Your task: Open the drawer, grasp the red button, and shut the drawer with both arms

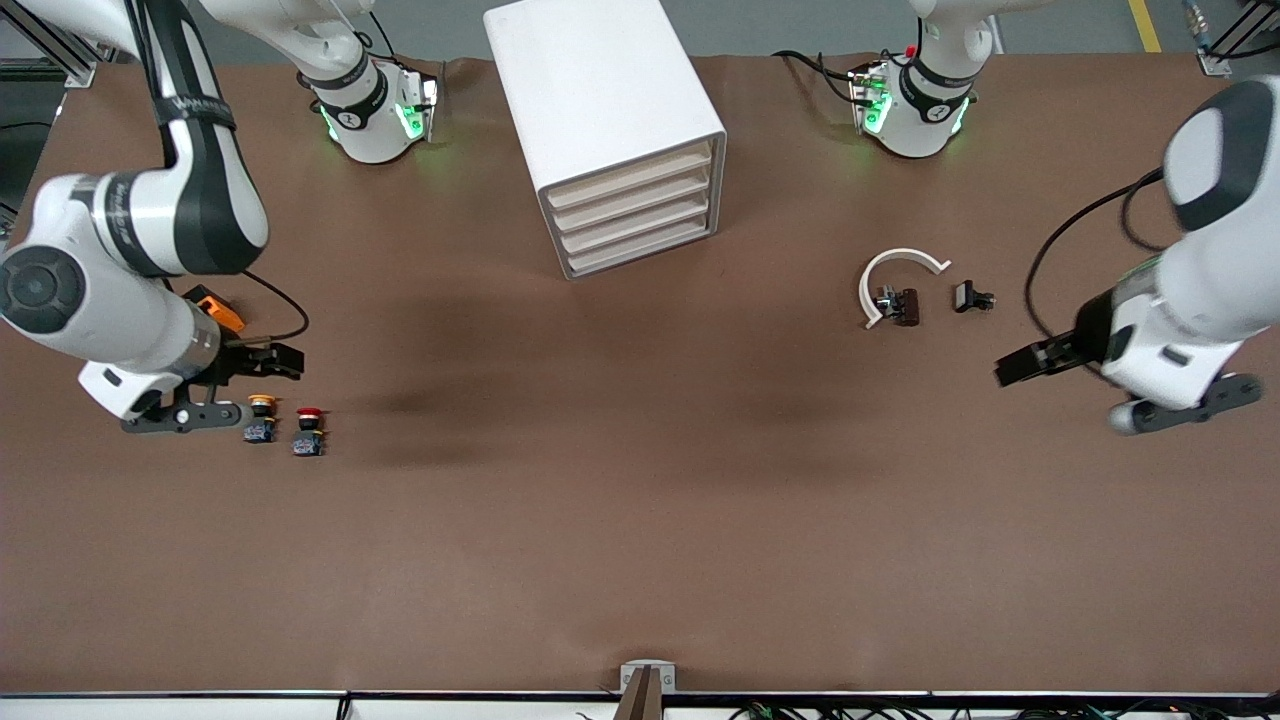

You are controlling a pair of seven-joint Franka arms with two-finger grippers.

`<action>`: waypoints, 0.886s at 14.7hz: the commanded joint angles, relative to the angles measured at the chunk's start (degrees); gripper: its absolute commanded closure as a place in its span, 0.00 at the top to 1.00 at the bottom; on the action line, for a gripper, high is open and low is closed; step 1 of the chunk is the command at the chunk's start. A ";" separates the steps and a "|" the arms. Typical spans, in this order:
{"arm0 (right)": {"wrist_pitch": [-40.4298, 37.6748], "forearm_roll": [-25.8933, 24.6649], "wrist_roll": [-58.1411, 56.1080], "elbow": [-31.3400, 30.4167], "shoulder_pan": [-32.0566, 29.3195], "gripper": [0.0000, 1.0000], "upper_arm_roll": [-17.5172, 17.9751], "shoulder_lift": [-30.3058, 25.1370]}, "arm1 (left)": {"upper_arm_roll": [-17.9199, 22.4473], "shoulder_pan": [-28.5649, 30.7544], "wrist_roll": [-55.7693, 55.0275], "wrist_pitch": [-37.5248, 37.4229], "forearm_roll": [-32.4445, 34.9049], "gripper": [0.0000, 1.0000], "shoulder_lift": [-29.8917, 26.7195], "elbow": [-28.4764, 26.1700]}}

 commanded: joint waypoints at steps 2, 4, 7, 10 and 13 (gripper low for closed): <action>-3.13 -0.67 1.14 0.25 -0.08 1.00 0.42 -2.90 | -1.11 3.27 4.38 -6.34 0.69 1.00 -4.74 2.24; -4.20 -0.49 0.78 1.48 -0.16 1.00 0.42 -4.56 | -1.12 3.55 7.19 -7.39 0.78 1.00 -7.47 2.06; -6.38 -0.49 0.78 2.18 -0.16 1.00 0.42 -9.13 | 1.50 2.42 11.77 -9.24 0.16 1.00 -9.33 0.92; -14.29 0.12 0.70 8.76 -0.60 1.00 0.07 -9.40 | 12.57 -6.28 12.74 -9.42 -1.84 1.00 -13.45 -3.90; -18.25 0.21 0.43 13.25 -1.66 1.00 -0.02 -9.40 | 13.47 -6.56 12.92 -9.42 -3.27 1.00 -15.65 -6.11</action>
